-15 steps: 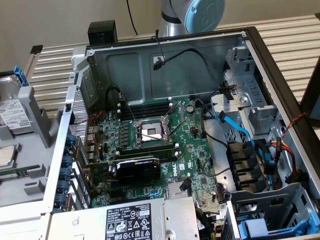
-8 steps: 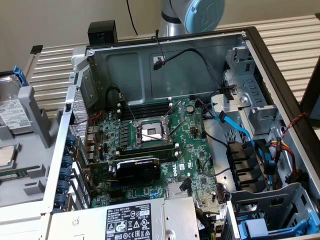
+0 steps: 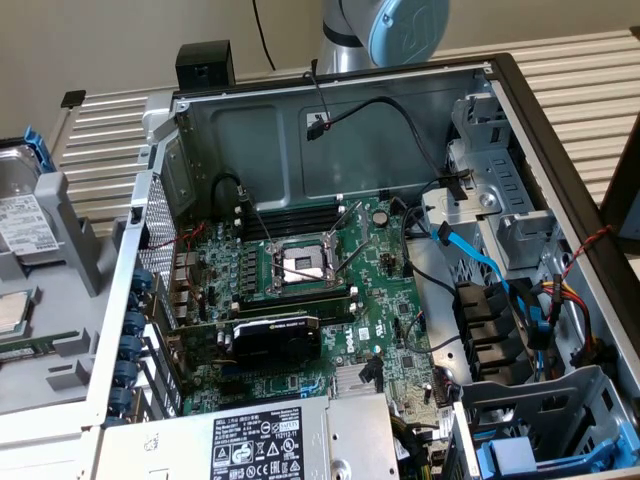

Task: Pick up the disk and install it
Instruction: 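Pick up the disk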

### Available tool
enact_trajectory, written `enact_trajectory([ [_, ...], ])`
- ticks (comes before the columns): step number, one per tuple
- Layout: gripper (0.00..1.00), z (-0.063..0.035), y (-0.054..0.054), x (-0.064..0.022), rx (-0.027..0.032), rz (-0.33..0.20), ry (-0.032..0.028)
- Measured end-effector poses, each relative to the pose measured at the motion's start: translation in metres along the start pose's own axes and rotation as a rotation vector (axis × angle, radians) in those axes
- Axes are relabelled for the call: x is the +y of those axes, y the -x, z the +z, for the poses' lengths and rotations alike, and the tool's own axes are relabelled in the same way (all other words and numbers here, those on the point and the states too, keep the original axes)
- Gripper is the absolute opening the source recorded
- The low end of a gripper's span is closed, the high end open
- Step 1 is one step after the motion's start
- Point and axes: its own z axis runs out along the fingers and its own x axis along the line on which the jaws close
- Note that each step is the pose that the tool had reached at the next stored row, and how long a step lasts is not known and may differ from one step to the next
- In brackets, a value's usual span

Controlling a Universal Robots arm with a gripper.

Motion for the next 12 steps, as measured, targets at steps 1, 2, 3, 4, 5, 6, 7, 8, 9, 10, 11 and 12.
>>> enact_trajectory([
  [1,0.37,-0.0012,0.000,0.0002,0.0012,0.000,-0.0004],
  [2,0.37,-0.0026,0.000,0.0004,0.0021,0.000,-0.0013],
  [3,0.37,-0.0043,0.001,0.0006,0.0033,0.000,-0.0025],
  [4,0.37,-0.0058,0.001,0.0008,0.0045,0.000,-0.0035],
  [5,0.37,-0.0071,0.001,0.0009,0.0057,0.000,-0.0047],
  [6,0.37,-0.0087,0.002,0.0010,0.0069,0.000,-0.0058],
  [7,0.37,-0.0105,0.002,0.0011,0.0079,0.000,-0.0070],
  [8,0.37,-0.0130,0.002,0.0011,0.0089,0.000,-0.0083],
  [9,0.37,-0.0158,0.002,0.0011,0.0097,0.000,-0.0093],
  [10,0.37,-0.0187,0.002,0.0011,0.0105,0.000,-0.0101],
  [11,0.37,-0.0217,0.002,0.0010,0.0114,0.000,-0.0110],
  [12,0.37,-0.0248,0.002,0.0010,0.0125,0.000,-0.0120],
])
